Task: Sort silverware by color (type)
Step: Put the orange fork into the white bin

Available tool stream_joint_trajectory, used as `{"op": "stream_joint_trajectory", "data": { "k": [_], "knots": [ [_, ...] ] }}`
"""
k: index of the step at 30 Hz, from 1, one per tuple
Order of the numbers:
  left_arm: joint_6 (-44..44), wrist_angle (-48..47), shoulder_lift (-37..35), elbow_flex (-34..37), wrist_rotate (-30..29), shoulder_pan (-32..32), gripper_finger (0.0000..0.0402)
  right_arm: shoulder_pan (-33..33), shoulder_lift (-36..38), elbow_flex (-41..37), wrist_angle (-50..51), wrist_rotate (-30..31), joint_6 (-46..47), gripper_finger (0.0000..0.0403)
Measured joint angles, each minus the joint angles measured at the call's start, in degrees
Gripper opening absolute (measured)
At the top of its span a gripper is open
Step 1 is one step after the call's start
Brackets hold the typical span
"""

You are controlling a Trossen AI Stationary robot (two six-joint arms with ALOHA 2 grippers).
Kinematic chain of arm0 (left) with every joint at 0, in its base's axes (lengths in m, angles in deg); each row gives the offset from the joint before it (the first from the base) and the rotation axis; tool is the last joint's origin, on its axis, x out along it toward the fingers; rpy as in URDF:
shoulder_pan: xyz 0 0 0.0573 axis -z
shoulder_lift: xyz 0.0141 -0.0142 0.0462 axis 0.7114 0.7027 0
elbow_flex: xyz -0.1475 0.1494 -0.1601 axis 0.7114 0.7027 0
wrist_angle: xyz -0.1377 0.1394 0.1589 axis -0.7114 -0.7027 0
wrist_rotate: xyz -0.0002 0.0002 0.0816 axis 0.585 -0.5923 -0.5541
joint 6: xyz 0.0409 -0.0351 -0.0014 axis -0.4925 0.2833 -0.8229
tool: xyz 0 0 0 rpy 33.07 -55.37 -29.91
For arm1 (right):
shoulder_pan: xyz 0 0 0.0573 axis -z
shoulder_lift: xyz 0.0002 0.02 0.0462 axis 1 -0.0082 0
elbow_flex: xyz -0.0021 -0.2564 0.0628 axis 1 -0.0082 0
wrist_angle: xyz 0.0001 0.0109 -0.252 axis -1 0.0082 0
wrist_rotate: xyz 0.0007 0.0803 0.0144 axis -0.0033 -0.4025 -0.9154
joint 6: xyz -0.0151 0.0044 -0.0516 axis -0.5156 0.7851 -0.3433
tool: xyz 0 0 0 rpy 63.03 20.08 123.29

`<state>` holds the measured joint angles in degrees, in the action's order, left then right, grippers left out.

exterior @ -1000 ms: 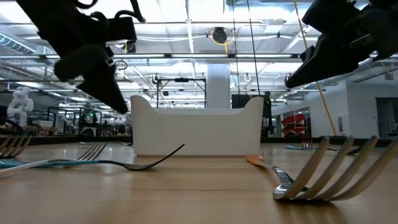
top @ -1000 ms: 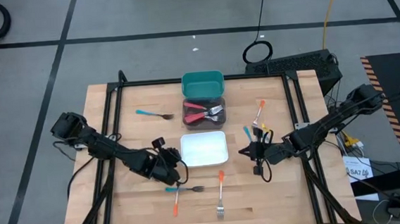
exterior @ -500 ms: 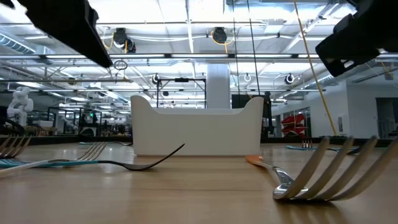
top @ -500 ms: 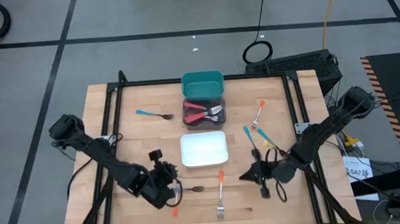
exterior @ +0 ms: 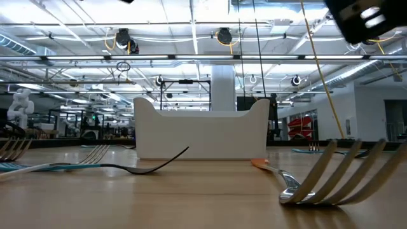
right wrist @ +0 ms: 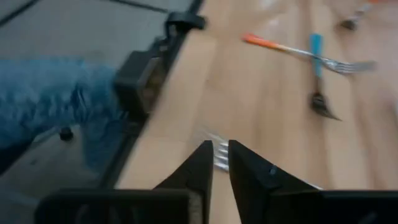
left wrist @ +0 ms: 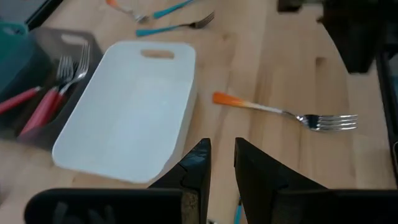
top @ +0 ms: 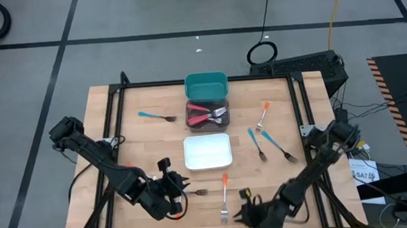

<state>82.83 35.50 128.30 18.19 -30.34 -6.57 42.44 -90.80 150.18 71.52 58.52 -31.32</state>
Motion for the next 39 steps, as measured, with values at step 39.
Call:
{"op": "stream_joint_trajectory", "data": {
  "k": [39],
  "knots": [
    [-7.3,9.0,1.6,0.0,-0.5,1.7,0.0072,0.2,-17.9,15.0,7.2,13.4,-3.0,0.0199]
  ]
}}
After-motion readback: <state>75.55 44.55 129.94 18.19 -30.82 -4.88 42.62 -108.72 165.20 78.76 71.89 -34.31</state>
